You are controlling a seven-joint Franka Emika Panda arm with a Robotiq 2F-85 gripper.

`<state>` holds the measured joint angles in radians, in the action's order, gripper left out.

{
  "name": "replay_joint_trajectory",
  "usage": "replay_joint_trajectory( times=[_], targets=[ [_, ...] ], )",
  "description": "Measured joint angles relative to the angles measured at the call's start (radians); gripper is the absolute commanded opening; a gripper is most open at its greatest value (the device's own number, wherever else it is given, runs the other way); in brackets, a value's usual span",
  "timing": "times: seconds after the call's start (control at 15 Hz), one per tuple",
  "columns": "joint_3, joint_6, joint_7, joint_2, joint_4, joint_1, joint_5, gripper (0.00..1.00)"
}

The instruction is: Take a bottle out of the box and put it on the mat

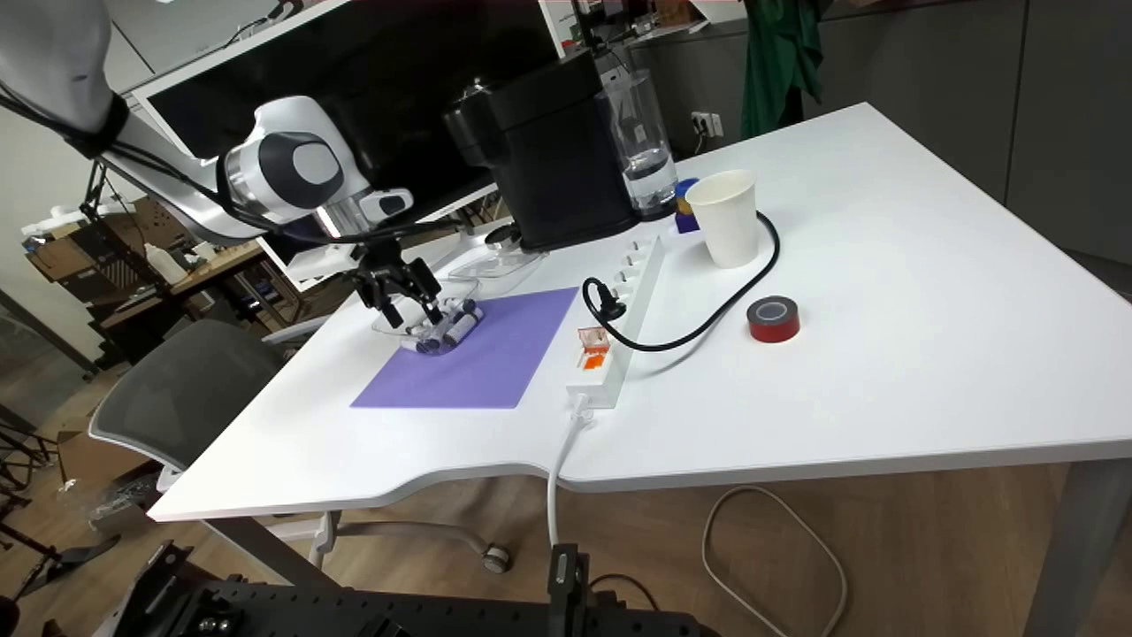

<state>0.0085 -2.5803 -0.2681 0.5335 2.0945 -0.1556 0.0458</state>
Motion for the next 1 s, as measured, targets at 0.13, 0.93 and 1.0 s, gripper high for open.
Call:
replay_joint_trajectory(
  times=[0.13,0.93,1.0],
  targets=[
    [0.015,-0.022,0.035,0.007,0.0,0.013,0.016,1.0],
    [0.025,-0.07,0.087,0.049,-0.005,0.041,0.022,0.25],
    [0.025,-0.072,0.087,0.049,-0.007,0.041,0.022,0.19]
  ],
)
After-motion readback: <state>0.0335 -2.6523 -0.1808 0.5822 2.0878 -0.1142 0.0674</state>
